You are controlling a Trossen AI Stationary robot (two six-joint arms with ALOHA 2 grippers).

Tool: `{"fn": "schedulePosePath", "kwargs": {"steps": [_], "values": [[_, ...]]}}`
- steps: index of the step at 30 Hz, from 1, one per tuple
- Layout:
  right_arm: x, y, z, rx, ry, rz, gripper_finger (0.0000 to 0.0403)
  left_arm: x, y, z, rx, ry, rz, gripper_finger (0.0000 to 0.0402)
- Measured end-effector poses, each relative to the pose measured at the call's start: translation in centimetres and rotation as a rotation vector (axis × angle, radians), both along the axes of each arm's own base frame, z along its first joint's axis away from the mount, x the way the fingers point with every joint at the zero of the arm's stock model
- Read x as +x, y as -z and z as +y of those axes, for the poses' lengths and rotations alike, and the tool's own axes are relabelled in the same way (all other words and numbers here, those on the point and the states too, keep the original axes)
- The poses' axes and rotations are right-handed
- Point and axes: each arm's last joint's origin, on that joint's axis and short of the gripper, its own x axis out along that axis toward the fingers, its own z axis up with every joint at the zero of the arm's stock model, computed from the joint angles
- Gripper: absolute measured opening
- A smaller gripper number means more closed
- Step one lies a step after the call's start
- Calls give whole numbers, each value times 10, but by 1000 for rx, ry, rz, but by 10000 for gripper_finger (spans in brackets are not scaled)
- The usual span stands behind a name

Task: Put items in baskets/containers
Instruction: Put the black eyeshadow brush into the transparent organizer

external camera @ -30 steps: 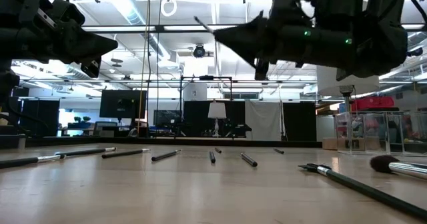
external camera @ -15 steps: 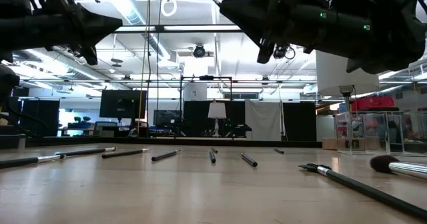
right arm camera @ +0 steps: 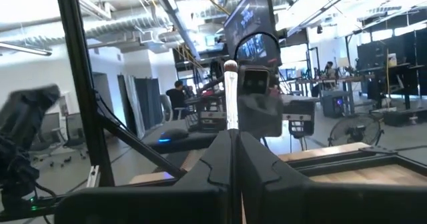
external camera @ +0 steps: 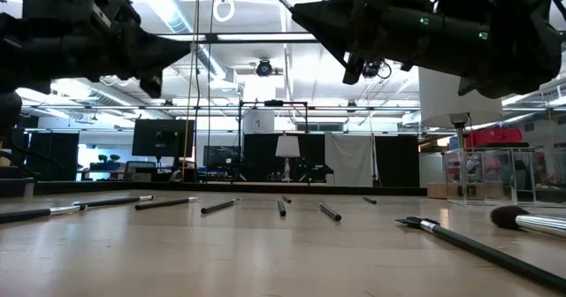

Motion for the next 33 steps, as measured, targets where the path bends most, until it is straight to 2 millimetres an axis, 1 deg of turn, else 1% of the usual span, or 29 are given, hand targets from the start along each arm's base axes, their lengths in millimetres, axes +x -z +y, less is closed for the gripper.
{"fn": "schedulePosePath", "kwargs": {"steps": [3,5,8,12,15,18,21,25,28,33], "values": [[0,0,-2,3,16,4,9,12,4,-4,74,28,13,29],[1,0,-4,8,31,4,9,26,4,-6,93,38,39,53],[1,0,-6,24,44,4,9,52,1,-9,89,51,83,101],[1,1,-7,30,44,11,9,87,-3,-13,111,61,99,166],[1,1,-7,30,44,13,9,108,-10,-17,149,64,32,200],[1,1,-7,30,43,13,9,120,-16,-20,162,61,-68,216],[1,1,-7,29,42,14,9,127,-19,-21,163,70,-127,213],[2,2,-6,28,42,23,9,133,-20,-22,145,116,-144,188],[2,3,-6,24,41,30,9,135,-23,-23,141,119,-154,157],[2,3,-5,22,37,38,9,137,-25,-22,140,117,-162,86]]}}
